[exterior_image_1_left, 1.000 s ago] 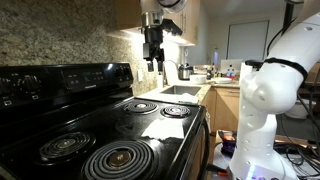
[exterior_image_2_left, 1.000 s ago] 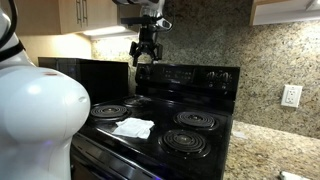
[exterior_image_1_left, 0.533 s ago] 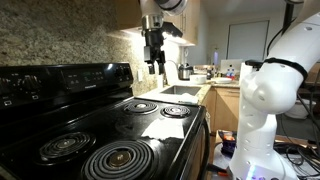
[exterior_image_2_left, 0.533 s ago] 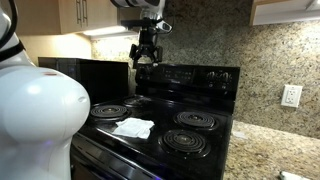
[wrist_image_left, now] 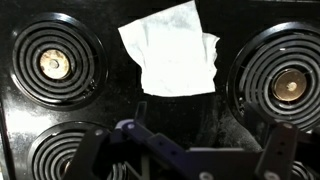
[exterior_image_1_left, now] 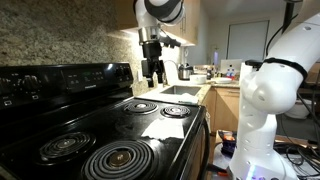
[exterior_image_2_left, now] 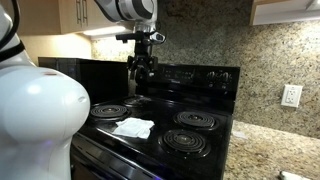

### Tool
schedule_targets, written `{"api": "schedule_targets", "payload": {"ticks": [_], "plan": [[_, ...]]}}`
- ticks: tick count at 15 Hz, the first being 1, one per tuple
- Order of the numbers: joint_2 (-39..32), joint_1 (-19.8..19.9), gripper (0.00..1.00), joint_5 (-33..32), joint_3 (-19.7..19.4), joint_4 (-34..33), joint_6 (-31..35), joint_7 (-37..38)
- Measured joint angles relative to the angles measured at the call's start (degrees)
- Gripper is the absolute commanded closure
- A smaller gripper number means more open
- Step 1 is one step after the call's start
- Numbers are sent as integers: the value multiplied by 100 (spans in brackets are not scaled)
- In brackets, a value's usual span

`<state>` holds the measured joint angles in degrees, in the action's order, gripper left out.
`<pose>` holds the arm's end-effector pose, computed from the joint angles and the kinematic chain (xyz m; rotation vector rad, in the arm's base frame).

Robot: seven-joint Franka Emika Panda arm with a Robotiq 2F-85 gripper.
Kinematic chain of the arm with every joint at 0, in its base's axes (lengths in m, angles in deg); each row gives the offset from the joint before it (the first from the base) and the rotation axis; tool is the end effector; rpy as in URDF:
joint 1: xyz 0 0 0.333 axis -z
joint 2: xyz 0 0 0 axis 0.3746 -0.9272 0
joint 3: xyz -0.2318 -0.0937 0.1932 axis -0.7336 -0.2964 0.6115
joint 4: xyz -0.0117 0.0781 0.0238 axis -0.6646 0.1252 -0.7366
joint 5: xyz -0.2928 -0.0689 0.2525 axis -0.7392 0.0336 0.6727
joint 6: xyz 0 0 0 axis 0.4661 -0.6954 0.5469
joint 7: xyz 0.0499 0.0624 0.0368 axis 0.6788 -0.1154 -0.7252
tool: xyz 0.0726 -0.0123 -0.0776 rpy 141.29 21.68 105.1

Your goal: Use the cloth to wipe the stove

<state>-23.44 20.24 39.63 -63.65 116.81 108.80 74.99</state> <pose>0.3861 0.0522 0.4992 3.1342 0.0039 -0.1399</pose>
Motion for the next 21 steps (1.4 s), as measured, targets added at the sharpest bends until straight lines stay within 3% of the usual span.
{"api": "schedule_targets", "payload": {"ticks": [8, 13, 15, 21], "plan": [[-62, 24, 87, -109, -141, 587, 27, 10], [-209, 76, 95, -337, -146, 904, 322, 20], [-385, 75, 90, -453, -94, 1083, 652, 105], [-862, 75, 91, -664, -42, 1369, 1258, 145]]}}
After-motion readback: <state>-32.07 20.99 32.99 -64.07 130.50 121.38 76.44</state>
